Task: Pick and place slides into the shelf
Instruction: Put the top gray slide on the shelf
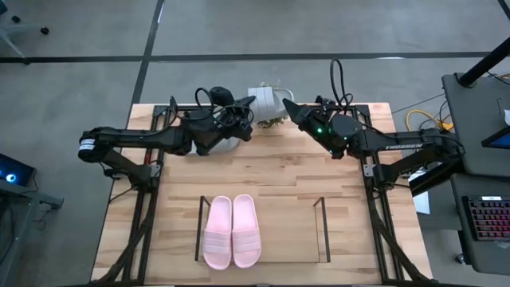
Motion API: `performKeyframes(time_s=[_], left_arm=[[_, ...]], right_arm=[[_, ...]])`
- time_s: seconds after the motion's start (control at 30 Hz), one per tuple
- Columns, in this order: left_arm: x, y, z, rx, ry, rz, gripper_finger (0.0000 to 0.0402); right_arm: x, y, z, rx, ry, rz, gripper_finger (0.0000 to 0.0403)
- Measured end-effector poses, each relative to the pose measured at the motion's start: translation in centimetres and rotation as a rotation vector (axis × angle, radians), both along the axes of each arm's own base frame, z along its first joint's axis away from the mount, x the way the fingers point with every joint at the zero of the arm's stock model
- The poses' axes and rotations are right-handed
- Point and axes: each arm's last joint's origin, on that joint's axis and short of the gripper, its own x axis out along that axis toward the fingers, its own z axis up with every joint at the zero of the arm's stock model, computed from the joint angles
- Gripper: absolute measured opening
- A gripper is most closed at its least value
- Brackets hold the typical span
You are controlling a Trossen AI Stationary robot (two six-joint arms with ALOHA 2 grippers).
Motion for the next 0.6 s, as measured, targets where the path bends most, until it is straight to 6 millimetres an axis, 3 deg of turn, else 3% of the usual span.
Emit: performKeyframes(time_s=[0.33,0.6], left_arm=[[0.1,-1.2,0.2,-0.001,-0.014,-0.059,0.0000],[0.1,-1.8,0.4,0.002,-0.025,-0.089,0.0000]], right_arm=[[0.0,0.0,-0.4,0.025,0.020,-0.001,0.0191],[0.1,0.1,-0.4,-0.012,0.058,0.044,0.0062]])
